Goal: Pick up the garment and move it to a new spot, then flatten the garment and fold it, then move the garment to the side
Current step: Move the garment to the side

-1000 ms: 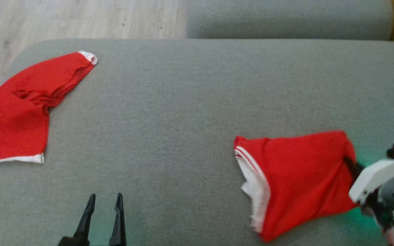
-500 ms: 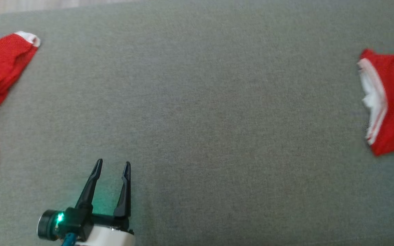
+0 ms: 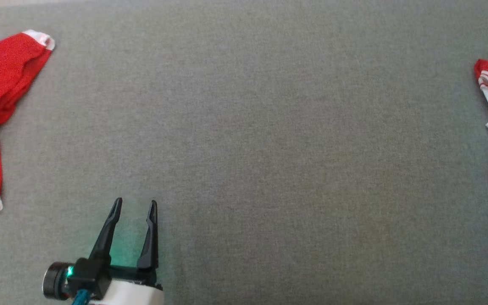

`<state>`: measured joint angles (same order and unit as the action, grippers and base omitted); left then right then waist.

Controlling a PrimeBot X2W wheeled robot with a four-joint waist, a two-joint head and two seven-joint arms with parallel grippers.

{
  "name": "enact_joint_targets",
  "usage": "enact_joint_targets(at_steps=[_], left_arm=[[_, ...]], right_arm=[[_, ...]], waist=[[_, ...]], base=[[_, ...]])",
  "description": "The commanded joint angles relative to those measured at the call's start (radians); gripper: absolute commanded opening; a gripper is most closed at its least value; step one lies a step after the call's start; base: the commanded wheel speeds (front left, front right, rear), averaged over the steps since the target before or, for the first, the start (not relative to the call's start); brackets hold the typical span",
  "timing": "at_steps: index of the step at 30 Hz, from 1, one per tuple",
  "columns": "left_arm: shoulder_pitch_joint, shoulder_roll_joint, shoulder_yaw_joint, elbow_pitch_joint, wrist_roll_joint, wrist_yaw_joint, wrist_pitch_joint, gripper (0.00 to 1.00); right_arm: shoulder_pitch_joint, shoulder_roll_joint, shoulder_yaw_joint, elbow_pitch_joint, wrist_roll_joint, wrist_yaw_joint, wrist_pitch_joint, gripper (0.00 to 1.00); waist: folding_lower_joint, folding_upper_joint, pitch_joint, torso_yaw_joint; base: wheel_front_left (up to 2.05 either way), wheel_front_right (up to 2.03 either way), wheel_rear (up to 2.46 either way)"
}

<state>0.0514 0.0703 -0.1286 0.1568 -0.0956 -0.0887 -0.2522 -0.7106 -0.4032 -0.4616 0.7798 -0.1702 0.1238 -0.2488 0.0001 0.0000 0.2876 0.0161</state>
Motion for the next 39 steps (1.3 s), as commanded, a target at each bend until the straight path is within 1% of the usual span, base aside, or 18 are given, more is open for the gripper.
enact_joint_targets(at_steps=[1, 3, 6, 11, 12, 13, 17, 21, 25, 28, 33, 39], left_arm=[[-0.009, -0.006, 0.038, -0.027, -0.014, 0.008, -0.010, 1.00], [-0.019, -0.011, 0.038, -0.022, -0.025, 0.015, -0.010, 1.00], [-0.019, -0.016, 0.040, -0.001, -0.041, 0.022, -0.010, 1.00], [-0.006, -0.019, 0.051, 0.025, -0.067, 0.035, -0.010, 1.00], [-0.002, -0.019, 0.053, 0.032, -0.069, 0.037, -0.010, 1.00], [-0.002, -0.019, 0.053, 0.032, -0.069, 0.037, -0.010, 1.00], [0.018, -0.020, 0.056, 0.052, -0.086, 0.045, -0.010, 1.00], [0.048, -0.020, 0.058, 0.062, -0.090, 0.047, -0.010, 1.00], [0.073, -0.020, 0.063, 0.071, -0.087, 0.046, -0.010, 1.00], [0.083, -0.020, 0.068, 0.072, -0.084, 0.045, -0.010, 1.00], [0.079, -0.020, 0.069, 0.072, -0.080, 0.037, -0.010, 1.00], [0.076, -0.020, 0.065, 0.071, -0.078, 0.031, -0.010, 1.00]], right_arm=[[0.033, -0.005, 0.037, -0.085, -0.001, 0.007, -0.012, 1.00], [0.086, 0.041, 0.068, -0.188, 0.023, 0.007, -0.012, 1.00], [0.207, 0.108, 0.141, -0.316, 0.054, 0.007, -0.013, 1.00], [0.405, 0.196, 0.240, -0.457, 0.113, 0.007, -0.013, 1.00], [0.443, 0.213, 0.259, -0.480, 0.118, 0.007, -0.013, 1.00], [0.443, 0.213, 0.259, -0.480, 0.118, 0.007, -0.013, 1.00], [0.593, 0.272, 0.327, -0.526, 0.139, 0.007, -0.013, 1.00], [0.717, 0.321, 0.366, -0.555, 0.158, 0.007, -0.013, 1.00], [0.801, 0.345, 0.404, -0.563, 0.172, 0.007, -0.013, 1.00], [0.833, 0.351, 0.419, -0.570, 0.173, 0.007, -0.013, 1.00], [0.855, 0.352, 0.427, -0.570, 0.210, 0.007, -0.013, 1.00], [0.856, 0.353, 0.435, -0.567, 0.221, 0.007, -0.013, 1.00]], waist=[[-0.0001, 0.0000, -0.020, 0.009], [-0.0001, 0.0000, -0.039, 0.016], [-0.0001, 0.0000, -0.092, 0.025], [-0.0001, 0.0000, -0.174, 0.042], [-0.0001, 0.0000, -0.190, 0.045], [-0.0001, 0.0000, -0.190, 0.045], [-0.0001, 0.0000, -0.245, 0.059], [-0.0001, 0.0000, -0.284, 0.065], [-0.0001, 0.0000, -0.299, 0.063], [-0.0001, 0.0000, -0.302, 0.060], [-0.0001, 0.0000, -0.303, 0.057], [-0.0001, 0.0000, -0.303, 0.050]], base=[[0.00, 0.00, 0.00], [0.00, 0.00, 0.00], [0.00, 0.00, 0.00], [0.00, 0.00, 0.00], [0.00, 0.00, 0.00], [0.00, 0.00, 0.00], [0.00, 0.00, 0.00], [0.00, 0.00, 0.00], [0.00, 0.00, 0.00], [0.00, 0.00, 0.00], [0.00, 0.00, 0.00], [0.00, 0.00, 0.00]])
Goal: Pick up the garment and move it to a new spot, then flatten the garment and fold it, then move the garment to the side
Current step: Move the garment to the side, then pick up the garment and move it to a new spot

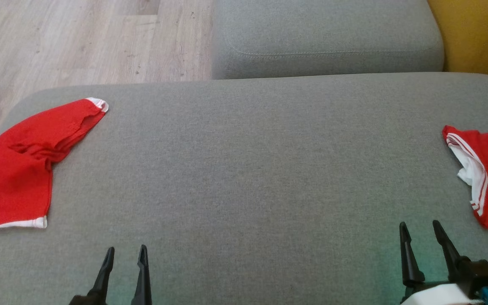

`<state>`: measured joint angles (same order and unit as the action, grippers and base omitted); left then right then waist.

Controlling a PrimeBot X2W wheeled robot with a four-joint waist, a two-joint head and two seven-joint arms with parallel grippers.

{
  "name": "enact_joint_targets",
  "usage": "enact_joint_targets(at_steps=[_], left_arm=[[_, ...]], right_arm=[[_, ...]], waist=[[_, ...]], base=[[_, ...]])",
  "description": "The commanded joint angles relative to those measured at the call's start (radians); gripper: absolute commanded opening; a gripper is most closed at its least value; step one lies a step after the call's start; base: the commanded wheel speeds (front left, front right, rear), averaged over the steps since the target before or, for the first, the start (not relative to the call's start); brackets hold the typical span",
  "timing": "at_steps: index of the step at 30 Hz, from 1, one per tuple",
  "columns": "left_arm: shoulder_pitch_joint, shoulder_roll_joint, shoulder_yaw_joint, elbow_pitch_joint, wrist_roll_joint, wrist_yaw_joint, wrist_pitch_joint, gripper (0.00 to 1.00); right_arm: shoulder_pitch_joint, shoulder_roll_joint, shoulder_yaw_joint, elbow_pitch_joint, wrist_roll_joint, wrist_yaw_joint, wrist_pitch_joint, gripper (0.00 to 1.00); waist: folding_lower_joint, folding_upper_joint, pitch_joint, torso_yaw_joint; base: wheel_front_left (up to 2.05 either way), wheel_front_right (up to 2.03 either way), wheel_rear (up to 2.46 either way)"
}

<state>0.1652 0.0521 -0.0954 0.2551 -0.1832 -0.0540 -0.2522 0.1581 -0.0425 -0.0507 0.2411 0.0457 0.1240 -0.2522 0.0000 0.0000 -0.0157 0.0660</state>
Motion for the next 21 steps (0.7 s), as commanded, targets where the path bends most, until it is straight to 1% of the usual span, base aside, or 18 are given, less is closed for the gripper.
enact_joint_targets(at_steps=[1, 4, 6, 11, 15, 18, 21], left_arm=[[-0.038, -0.002, 0.030, -0.026, 0.011, -0.005, -0.010, 1.00], [-0.045, -0.002, 0.024, -0.022, 0.014, -0.008, -0.010, 1.00], [-0.048, -0.002, 0.020, -0.021, 0.015, -0.009, -0.010, 1.00], [-0.055, -0.002, 0.005, -0.012, 0.019, -0.011, -0.010, 1.00], [-0.029, -0.002, 0.009, -0.004, 0.021, -0.008, -0.010, 1.00], [-0.002, -0.002, 0.024, -0.001, 0.016, -0.007, -0.010, 1.00], [0.011, -0.002, 0.026, -0.006, 0.011, -0.008, -0.010, 1.00]], right_arm=[[-0.012, -0.008, 0.023, -0.028, 0.006, 0.007, -0.009, 1.00], [-0.011, -0.008, 0.024, -0.030, 0.009, 0.007, -0.009, 1.00], [-0.009, -0.008, 0.029, -0.032, 0.013, 0.007, -0.009, 1.00], [-0.003, -0.008, 0.049, -0.031, 0.035, 0.007, -0.009, 1.00], [-0.019, -0.008, 0.082, -0.018, 0.037, 0.007, -0.009, 1.00], [-0.039, -0.008, 0.098, -0.008, 0.039, 0.007, -0.009, 1.00], [-0.048, -0.008, 0.104, 0.001, 0.036, 0.007, -0.009, 1.00]], waist=[[0.0000, 0.0000, 0.000, 0.002], [0.0000, 0.0000, 0.000, 0.022], [0.0000, 0.0000, -0.001, 0.052], [0.0000, 0.0000, -0.011, 0.189], [0.0000, 0.0000, -0.018, 0.301], [0.0000, 0.0000, -0.020, 0.355], [0.0000, 0.0000, -0.015, 0.375]], base=[[0.00, 0.00, 0.00], [0.00, 0.00, 0.00], [0.00, 0.00, 0.00], [0.00, 0.00, 0.00], [0.00, 0.00, 0.00], [0.00, 0.00, 0.00], [0.00, 0.00, 0.00]])
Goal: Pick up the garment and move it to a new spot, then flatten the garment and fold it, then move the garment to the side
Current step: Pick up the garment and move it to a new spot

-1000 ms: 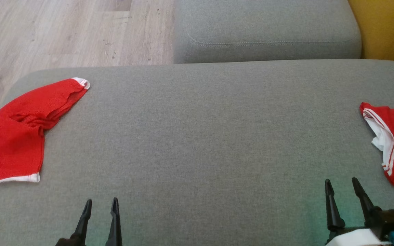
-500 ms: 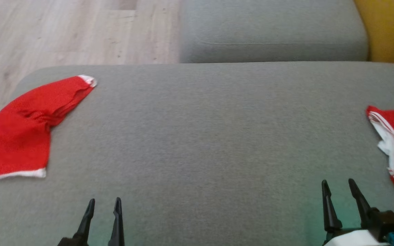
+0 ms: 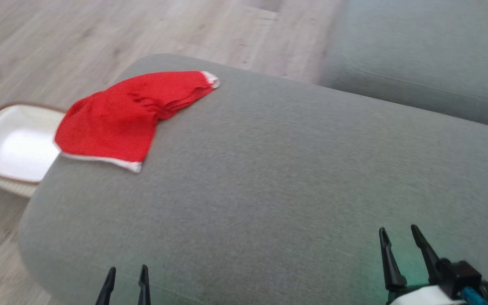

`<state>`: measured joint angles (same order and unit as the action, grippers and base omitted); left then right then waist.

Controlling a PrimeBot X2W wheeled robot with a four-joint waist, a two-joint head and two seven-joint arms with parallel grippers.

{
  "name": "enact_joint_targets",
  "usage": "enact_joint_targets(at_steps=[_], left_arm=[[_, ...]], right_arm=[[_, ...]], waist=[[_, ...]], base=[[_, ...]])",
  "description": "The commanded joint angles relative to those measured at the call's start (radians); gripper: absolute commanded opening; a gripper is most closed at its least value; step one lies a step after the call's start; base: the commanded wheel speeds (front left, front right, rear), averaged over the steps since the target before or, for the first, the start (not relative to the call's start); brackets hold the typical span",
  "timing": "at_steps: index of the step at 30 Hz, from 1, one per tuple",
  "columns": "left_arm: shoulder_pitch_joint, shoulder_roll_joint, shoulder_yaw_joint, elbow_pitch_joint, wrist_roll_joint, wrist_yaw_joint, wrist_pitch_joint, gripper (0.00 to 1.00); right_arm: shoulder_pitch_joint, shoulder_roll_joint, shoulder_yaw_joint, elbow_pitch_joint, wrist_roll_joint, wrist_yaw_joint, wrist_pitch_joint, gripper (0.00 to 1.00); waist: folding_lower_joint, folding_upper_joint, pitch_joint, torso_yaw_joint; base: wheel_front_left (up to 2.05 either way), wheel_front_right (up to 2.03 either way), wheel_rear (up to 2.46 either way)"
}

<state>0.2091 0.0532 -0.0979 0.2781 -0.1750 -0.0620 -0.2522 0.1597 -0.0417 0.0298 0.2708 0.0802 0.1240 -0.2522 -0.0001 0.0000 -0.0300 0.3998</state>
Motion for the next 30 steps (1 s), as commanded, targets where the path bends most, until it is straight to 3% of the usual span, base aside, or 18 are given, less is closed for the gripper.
enact_joint_targets(at_steps=[1, 7, 12, 21, 30], left_arm=[[-0.031, -0.003, 0.028, -0.033, 0.000, -0.001, -0.010, 1.00], [-0.105, -0.003, 0.062, -0.083, -0.063, 0.010, -0.010, 1.00], [-0.311, 0.015, 0.108, -0.050, -0.087, -0.012, -0.009, 1.00], [-0.886, 0.127, 0.159, 0.255, -0.121, 0.017, 0.173, 1.00], [-1.186, 0.235, 0.182, 0.647, -0.096, 0.122, 0.294, 1.00]], right_arm=[[-0.053, -0.009, 0.023, -0.025, -0.003, 0.007, -0.010, 1.00], [-0.087, -0.009, 0.006, -0.032, -0.056, 0.007, -0.010, 1.00], [-0.150, -0.034, -0.041, -0.076, -0.122, 0.007, -0.010, 1.00], [-0.247, -0.154, -0.102, -0.226, -0.145, 0.007, 0.031, 1.00], [-0.213, -0.187, -0.072, -0.394, -0.119, 0.007, 0.089, 1.00]], waist=[[0.0001, 0.0000, 0.004, 0.047], [0.0001, 0.0000, 0.101, 0.016], [0.0001, 0.0000, 0.264, -0.022], [0.0001, 0.0000, 0.531, -0.072], [0.0001, 0.0000, 0.625, -0.163]], base=[[0.00, 0.00, 0.00], [0.00, 0.00, 0.00], [0.00, 0.00, 0.00], [0.00, 0.00, 0.00], [0.00, 0.00, 0.00]])
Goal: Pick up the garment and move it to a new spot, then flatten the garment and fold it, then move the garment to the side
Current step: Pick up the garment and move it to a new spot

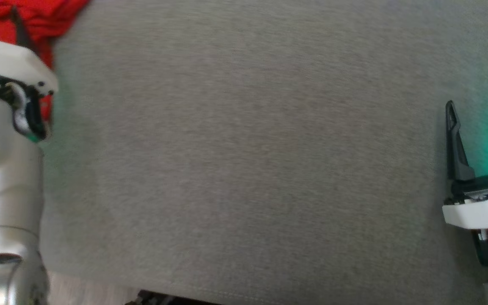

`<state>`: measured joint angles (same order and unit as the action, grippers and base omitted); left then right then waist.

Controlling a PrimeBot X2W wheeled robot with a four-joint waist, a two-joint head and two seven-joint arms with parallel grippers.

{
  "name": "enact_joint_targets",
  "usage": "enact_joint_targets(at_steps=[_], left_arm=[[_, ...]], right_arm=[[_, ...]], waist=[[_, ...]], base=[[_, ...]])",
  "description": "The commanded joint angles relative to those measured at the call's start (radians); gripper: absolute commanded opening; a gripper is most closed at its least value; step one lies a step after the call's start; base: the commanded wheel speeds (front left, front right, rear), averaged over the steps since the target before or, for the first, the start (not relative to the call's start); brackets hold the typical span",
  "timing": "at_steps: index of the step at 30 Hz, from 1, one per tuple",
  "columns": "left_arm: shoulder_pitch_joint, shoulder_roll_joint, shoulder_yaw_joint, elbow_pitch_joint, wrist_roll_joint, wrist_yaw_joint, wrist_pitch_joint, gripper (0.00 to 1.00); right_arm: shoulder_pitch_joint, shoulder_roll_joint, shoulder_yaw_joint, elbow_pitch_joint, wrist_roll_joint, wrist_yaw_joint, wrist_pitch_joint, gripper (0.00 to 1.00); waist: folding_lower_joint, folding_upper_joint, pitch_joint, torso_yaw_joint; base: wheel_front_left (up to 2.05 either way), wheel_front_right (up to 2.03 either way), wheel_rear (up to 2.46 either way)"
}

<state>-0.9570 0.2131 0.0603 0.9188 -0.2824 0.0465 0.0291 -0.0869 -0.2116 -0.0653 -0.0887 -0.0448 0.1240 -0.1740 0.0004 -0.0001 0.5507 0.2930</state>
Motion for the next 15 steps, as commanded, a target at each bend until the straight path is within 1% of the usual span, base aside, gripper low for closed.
enact_joint_targets(at_steps=[1, 4, 6, 7, 8, 10, 11, 15], left_arm=[[-0.033, 0.086, 0.023, 0.044, 0.014, 0.024, 0.031, 1.00], [-0.053, 0.101, 0.025, 0.137, 0.012, 0.044, 0.075, 1.00], [-0.063, 0.110, 0.018, 0.178, 0.014, 0.036, 0.087, 1.00], [-0.067, 0.113, 0.013, 0.195, 0.015, 0.030, 0.089, 0.42], [-0.071, 0.116, 0.007, 0.208, 0.018, 0.021, 0.088, 0.00], [-0.077, 0.116, -0.003, 0.233, 0.018, -0.004, 0.090, 0.00], [-0.077, 0.116, -0.003, 0.233, 0.018, -0.004, 0.090, 0.00], [-0.114, 0.121, -0.012, 0.223, 0.010, -0.058, 0.026, 0.00]], right_arm=[[0.038, -0.015, 0.027, -0.050, 0.009, 0.007, 0.015, 1.00], [0.055, -0.008, 0.029, -0.088, 0.015, 0.007, 0.026, 1.00], [0.064, -0.002, 0.027, -0.107, 0.019, 0.007, 0.031, 1.00], [0.069, 0.000, 0.025, -0.114, 0.021, 0.007, 0.033, 1.00], [0.073, 0.003, 0.020, -0.120, 0.023, 0.007, 0.034, 1.00], [0.082, 0.006, 0.011, -0.120, 0.027, 0.007, 0.033, 1.00], [0.082, 0.006, 0.011, -0.120, 0.027, 0.007, 0.033, 1.00], [0.089, 0.021, 0.007, -0.091, 0.032, 0.007, 0.019, 1.00]], waist=[[-0.0004, 0.0001, 0.048, -0.068], [-0.0004, 0.0001, 0.052, -0.097], [-0.0004, 0.0001, 0.053, -0.112], [-0.0004, 0.0001, 0.054, -0.117], [-0.0004, 0.0001, 0.053, -0.121], [-0.0004, 0.0001, 0.043, -0.123], [-0.0004, 0.0001, 0.043, -0.123], [-0.0004, 0.0001, 0.001, -0.122]], base=[[0.00, 0.00, 0.00], [0.00, 0.00, 0.00], [0.00, 0.00, 0.00], [0.00, 0.00, 0.00], [0.00, 0.00, 0.00], [0.00, 0.00, 0.00], [0.00, 0.00, 0.00], [0.00, 0.00, 0.00]])
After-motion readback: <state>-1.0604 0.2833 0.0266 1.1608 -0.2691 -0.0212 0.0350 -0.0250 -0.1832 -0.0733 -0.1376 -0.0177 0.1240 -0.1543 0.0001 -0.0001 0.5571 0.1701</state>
